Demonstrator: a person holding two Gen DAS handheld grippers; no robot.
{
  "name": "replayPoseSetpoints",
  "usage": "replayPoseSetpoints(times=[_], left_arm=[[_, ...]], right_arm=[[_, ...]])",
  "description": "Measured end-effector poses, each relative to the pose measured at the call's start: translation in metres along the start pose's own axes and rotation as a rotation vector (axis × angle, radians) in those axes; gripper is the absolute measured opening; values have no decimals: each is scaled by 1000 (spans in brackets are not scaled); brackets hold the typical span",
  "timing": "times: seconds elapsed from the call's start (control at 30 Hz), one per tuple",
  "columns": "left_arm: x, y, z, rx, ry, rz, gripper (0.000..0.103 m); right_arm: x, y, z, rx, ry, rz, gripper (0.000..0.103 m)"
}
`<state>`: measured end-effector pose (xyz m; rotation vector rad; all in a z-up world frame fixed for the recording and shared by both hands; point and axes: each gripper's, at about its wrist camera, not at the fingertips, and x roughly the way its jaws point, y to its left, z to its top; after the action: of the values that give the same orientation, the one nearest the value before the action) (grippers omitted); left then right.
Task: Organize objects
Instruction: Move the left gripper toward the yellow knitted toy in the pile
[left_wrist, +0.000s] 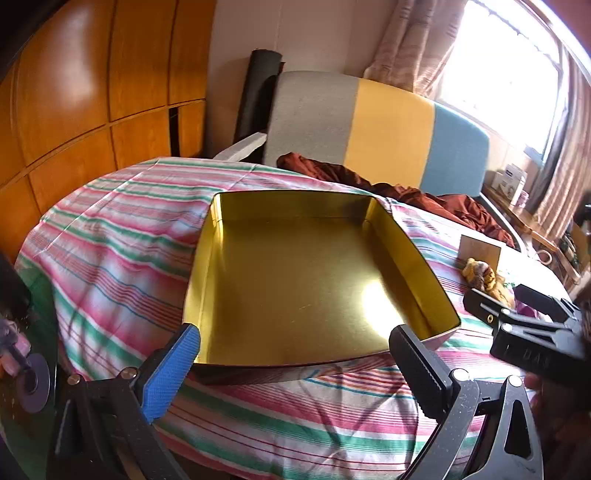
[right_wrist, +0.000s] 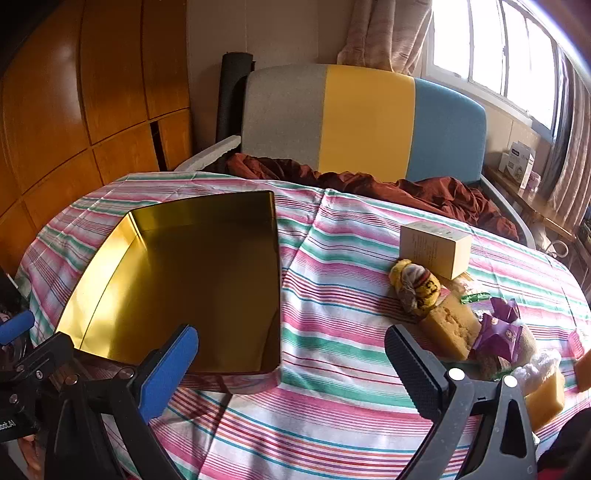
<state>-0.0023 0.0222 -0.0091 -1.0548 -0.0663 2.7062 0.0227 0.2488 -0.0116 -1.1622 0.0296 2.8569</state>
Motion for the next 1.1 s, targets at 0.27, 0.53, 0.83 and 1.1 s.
replayPoseSetpoints(times=[0.27,0.53,0.83,1.1], left_arm=[[-2,-22,9,71,-31,-82,103],[6,-73,18,200,18,-161,103],[22,-143,40,312,50,-242,103],[71,-205,64,272,172,-323,103]], right_arm=[[-3,-87,14,165,35,-72,103],[-7,-182,28,271,12,-201,103],[0,-269,8,498,-51,-273,103],[-2,-265,8,489,-43,-239,103]])
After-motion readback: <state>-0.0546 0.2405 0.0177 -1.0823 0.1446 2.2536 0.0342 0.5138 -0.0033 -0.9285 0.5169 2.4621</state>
